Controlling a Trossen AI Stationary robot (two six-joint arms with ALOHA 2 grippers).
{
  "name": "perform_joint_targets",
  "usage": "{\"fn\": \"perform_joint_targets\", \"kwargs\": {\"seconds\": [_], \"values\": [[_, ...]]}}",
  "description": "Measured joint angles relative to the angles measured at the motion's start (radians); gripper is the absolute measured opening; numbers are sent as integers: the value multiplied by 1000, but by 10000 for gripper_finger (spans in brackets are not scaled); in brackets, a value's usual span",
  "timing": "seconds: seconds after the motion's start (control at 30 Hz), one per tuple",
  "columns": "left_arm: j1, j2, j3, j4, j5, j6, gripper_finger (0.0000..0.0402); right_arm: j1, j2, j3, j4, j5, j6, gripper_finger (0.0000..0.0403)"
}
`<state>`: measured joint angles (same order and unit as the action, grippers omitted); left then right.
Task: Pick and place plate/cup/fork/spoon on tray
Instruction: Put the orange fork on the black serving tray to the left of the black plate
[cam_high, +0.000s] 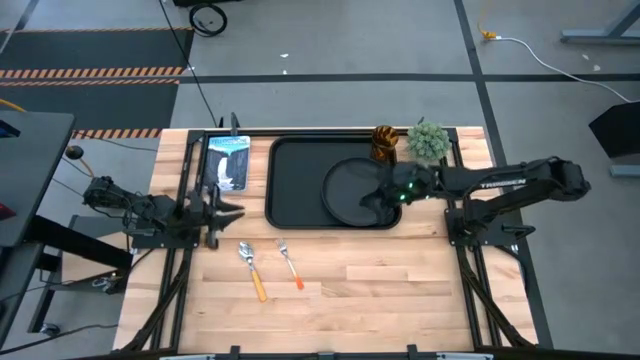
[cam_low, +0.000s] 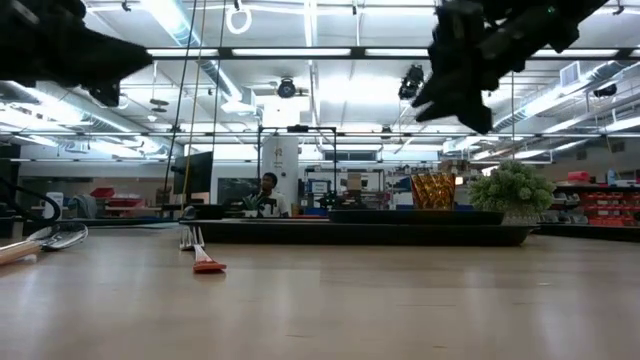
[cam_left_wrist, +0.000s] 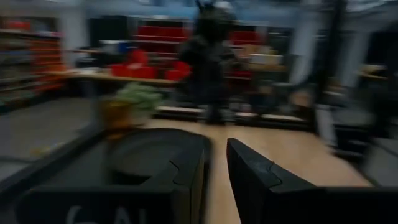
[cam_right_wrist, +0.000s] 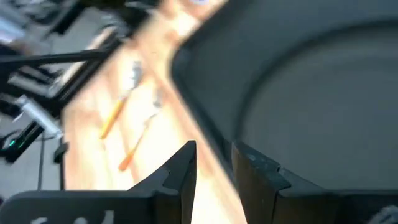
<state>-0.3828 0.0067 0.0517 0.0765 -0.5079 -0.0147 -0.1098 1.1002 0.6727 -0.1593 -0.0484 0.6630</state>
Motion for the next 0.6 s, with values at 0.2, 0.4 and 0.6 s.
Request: {"fn": "perform_joint_targets", "kwargs": {"seconds": [0.2, 0.4, 0.6], "values": [[-2, 0, 0, -1, 292, -16, 80, 113, 127, 0, 188, 54, -75, 109], [-2, 8, 0, 18, 248, -96, 80, 153, 196, 0, 210, 106, -149, 109], [-3, 139, 0, 124, 241, -210, 80, 175, 258, 0, 189, 256, -170, 107]]}}
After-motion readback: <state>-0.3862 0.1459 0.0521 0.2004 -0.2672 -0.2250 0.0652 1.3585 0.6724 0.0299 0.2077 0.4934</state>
